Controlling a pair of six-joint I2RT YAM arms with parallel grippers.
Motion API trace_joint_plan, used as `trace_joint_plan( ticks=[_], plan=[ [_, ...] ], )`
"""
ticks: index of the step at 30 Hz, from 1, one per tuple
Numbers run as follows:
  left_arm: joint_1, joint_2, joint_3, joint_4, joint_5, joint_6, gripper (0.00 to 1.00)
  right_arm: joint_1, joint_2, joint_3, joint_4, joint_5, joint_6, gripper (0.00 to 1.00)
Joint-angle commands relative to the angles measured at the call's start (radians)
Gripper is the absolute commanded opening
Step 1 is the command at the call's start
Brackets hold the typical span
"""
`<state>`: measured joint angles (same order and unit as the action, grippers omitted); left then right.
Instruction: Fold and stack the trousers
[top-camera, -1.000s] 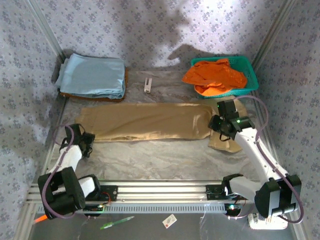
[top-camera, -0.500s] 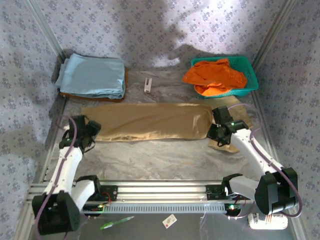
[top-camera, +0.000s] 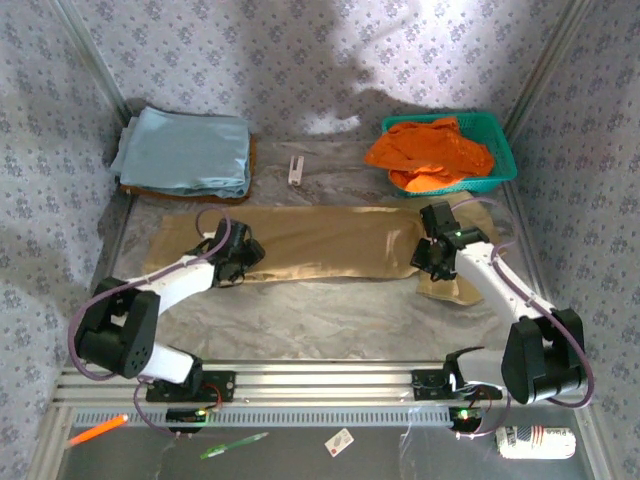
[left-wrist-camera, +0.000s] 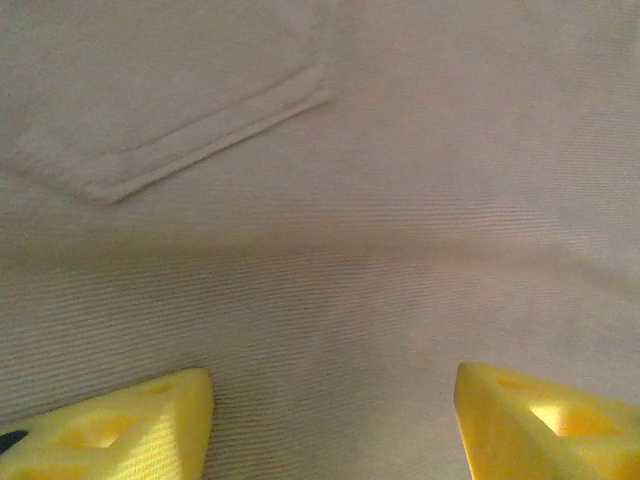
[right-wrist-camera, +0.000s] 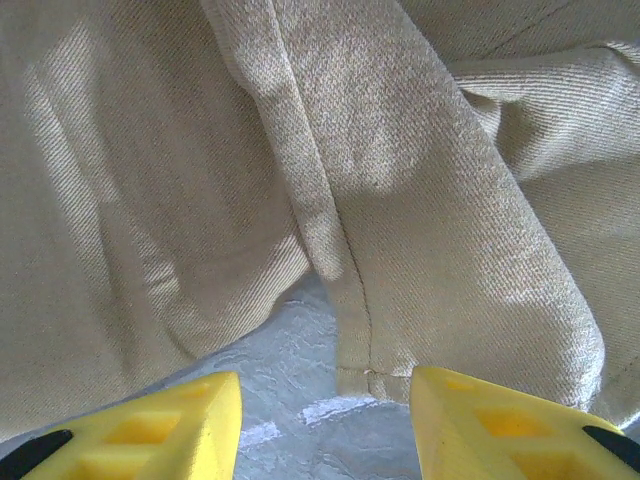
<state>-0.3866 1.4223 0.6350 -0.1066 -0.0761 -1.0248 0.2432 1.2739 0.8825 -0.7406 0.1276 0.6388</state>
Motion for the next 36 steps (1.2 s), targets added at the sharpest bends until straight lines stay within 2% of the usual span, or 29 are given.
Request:
trace_joint_plan(
  ticks=[1,7,11,14,18,21,25,28,32,34,36],
  plan=[
    [0.048,-0.024,-0.094,0.075,-0.013,-0.07,0.65,-0.017,-0.019,0.027,-0.028,0.015,-0.002,0.5],
    [0.258,-0.151,-0.278,0.111,0.076,-0.03,0.63,-0.02,-0.09,0.011,-0.073,-0.002,-0.002,0.49],
    [0.41,-0.27,-0.291,-0.001,0.109,0.056,0.64,0.017,-0.137,-0.027,-0.105,-0.013,0.001,0.46],
    [0.542,-0.34,-0.286,-0.061,0.161,0.103,0.63,0.101,-0.152,-0.05,-0.111,0.006,0.028,0.41],
    [0.636,-0.36,-0.238,-0.121,0.194,0.151,0.63,0.286,-0.103,-0.045,-0.117,0.05,0.077,0.31],
    [0.656,-0.338,-0.203,-0.125,0.223,0.16,0.65,0.457,-0.029,-0.027,-0.115,0.117,0.085,0.3],
    [0.639,-0.302,-0.176,-0.115,0.294,0.165,0.74,0.62,0.119,0.017,-0.141,0.195,0.077,0.41],
    [0.591,-0.31,-0.158,-0.144,0.302,0.178,0.82,0.672,0.239,0.037,-0.157,0.218,0.08,0.46],
    [0.543,-0.367,-0.165,-0.167,0.291,0.168,0.84,0.676,0.365,0.039,-0.127,0.222,0.072,0.46],
    [0.539,-0.395,-0.169,-0.181,0.289,0.165,0.85,0.671,0.399,0.05,-0.137,0.239,0.081,0.4],
    [0.539,-0.42,-0.166,-0.202,0.291,0.167,0.85,0.665,0.402,0.059,-0.164,0.266,0.092,0.2]
  ],
)
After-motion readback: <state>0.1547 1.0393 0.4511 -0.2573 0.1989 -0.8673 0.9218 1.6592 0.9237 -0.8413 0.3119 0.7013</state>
